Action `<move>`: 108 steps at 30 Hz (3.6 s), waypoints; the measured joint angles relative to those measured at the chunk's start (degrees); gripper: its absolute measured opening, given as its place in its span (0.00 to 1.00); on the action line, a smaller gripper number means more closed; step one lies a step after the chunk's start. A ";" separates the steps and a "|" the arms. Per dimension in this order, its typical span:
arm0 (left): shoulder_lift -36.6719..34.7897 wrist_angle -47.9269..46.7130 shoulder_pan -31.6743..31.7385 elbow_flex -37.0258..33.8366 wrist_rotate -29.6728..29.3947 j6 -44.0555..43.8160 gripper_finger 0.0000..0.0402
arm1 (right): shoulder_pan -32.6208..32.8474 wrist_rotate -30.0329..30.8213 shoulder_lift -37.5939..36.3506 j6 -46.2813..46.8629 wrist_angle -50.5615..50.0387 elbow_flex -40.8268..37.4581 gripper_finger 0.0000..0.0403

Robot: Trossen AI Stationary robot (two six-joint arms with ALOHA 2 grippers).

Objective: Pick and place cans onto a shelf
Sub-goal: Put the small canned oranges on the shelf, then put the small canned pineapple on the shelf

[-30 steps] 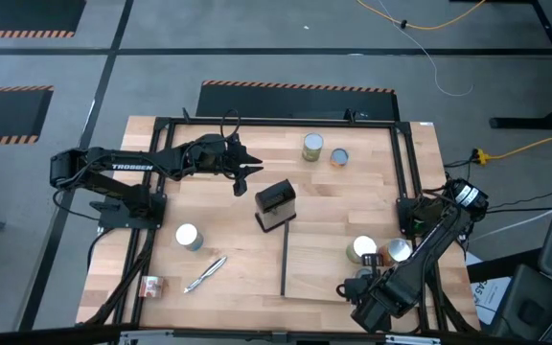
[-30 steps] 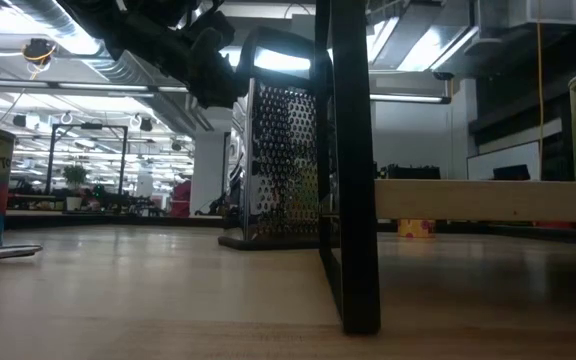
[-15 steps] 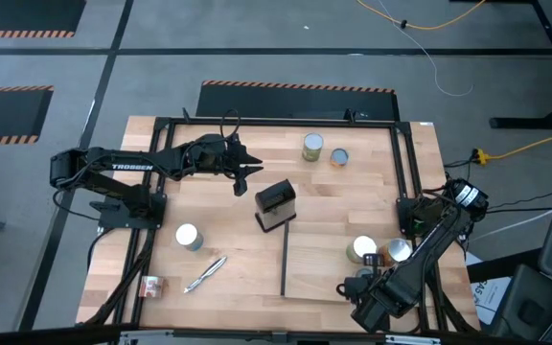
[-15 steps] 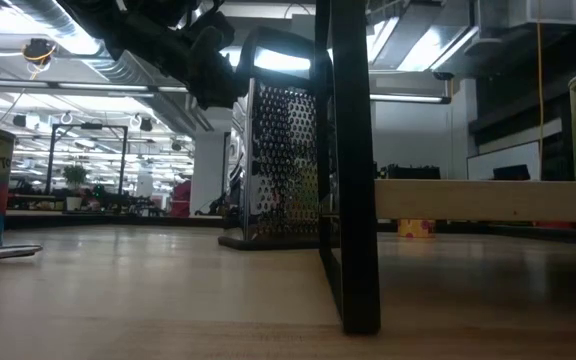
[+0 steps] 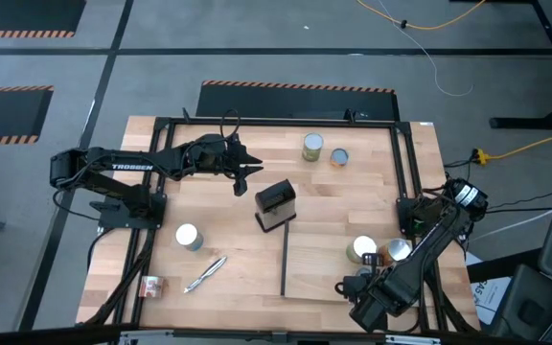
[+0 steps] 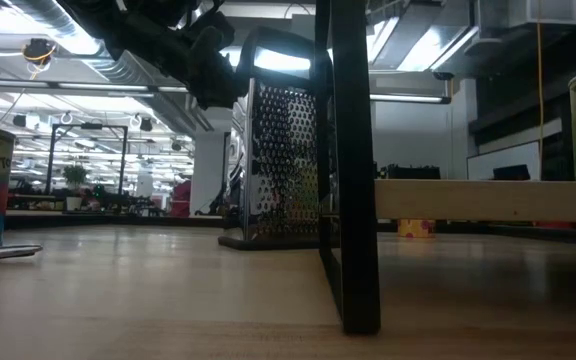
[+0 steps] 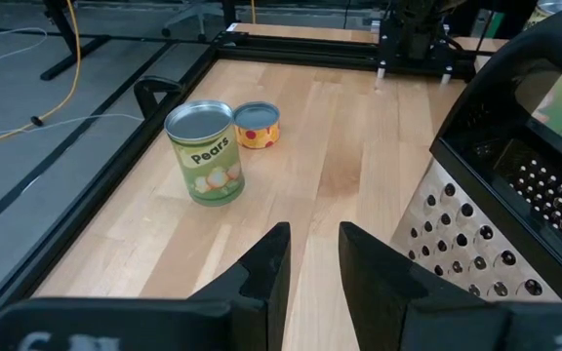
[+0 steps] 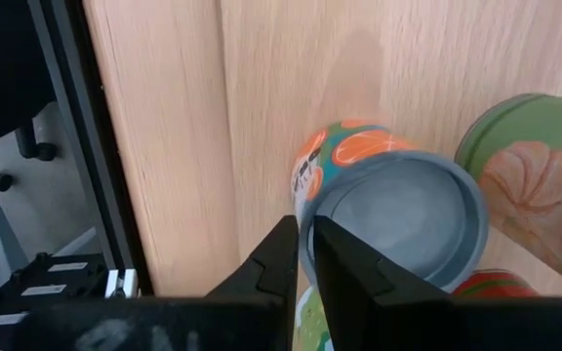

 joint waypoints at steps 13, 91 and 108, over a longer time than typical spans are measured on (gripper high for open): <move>0.00 0.00 0.01 0.00 0.00 0.00 0.21 | -0.24 -0.11 0.00 0.04 0.02 0.00 0.11; 0.00 0.04 -0.27 0.00 0.44 -5.60 0.21 | -0.21 -0.16 0.00 4.23 2.43 0.02 0.40; 0.00 0.03 -0.27 0.01 0.42 -5.60 0.21 | -0.17 12.14 -0.17 -3.98 -5.05 12.62 0.40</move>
